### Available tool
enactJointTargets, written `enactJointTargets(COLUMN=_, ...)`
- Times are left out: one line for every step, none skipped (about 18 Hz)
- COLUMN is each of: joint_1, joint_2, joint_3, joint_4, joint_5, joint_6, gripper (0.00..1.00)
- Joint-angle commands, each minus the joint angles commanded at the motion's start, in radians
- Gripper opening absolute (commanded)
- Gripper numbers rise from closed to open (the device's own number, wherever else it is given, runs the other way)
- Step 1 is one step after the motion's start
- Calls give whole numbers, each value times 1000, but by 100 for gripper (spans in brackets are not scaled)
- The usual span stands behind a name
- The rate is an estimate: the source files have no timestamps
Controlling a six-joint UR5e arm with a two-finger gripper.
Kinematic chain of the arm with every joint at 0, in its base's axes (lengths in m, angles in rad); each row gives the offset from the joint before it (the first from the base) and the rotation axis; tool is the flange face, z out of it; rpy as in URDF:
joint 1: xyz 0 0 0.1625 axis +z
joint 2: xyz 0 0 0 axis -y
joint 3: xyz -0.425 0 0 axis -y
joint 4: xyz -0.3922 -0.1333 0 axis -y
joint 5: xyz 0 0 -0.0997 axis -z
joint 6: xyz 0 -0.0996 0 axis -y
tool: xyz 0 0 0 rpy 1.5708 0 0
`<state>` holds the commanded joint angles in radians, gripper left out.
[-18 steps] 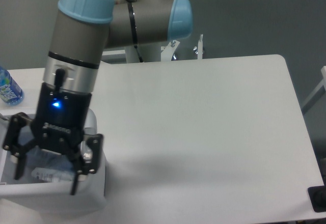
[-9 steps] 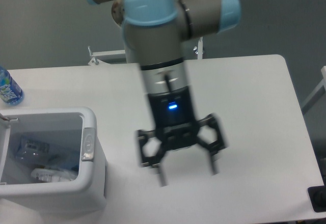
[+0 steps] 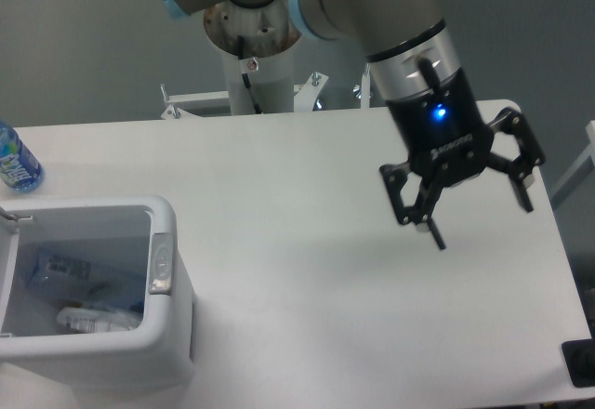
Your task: Place the trash in the trash can
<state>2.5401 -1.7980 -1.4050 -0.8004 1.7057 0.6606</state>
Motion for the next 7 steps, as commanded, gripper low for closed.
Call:
enactJointTargets(joint_1=12, joint_2=15, joint_3=-8, joint_4=-40, joint_5=2, joint_6=57, gripper=100)
enactJointTargets(joint_1=17, joint_2=28, joint_3=-12, joint_4=-75, joint_5=0, joint_6=110, gripper=100)
enactJointTargets(joint_1=23, joint_2=38, joint_3=-17, joint_4=-110, joint_5=0, joint_6=158, gripper=100)
enactJointTargets(joint_1=31, joint_2=48, joint_3=-15, joint_4=-140, joint_5=-3, joint_6=194, gripper=100)
enactJointTargets(joint_1=35, joint_2=52, joint_3=-14, joint_4=-154, joint_5=-5, joint_6=211, gripper=100)
enactJointTargets(joint_1=35, joint_2=54, joint_3=-15, joint_4=-155, joint_5=-6, joint_6=212, gripper=100)
enactJointTargets(joint_1=34, joint_2=54, joint_3=-14, joint_4=-155, joint_5=-6, joint_6=212, gripper=100)
